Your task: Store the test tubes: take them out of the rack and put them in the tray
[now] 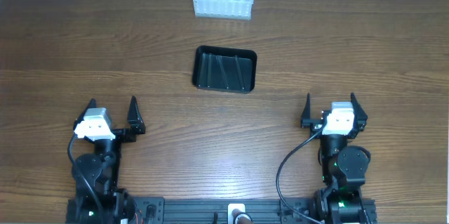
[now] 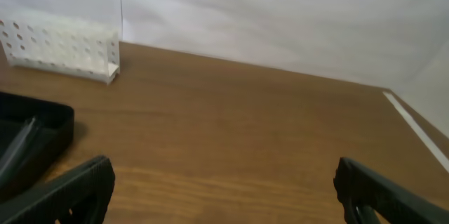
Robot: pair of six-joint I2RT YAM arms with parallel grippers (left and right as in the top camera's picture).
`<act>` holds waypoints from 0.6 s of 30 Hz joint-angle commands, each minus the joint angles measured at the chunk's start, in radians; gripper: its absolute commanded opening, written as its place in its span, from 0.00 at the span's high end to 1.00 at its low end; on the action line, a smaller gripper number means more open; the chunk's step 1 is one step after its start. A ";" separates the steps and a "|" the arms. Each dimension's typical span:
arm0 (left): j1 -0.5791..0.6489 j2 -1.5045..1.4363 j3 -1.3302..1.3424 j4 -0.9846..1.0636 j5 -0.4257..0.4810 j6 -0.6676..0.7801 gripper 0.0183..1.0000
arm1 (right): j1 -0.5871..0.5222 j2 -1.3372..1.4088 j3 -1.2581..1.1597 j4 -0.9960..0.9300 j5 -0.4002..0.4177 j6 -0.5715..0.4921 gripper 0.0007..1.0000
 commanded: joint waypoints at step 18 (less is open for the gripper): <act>0.001 -0.008 -0.005 -0.004 0.014 0.015 0.00 | -0.005 -0.200 -0.005 -0.180 0.005 0.000 0.01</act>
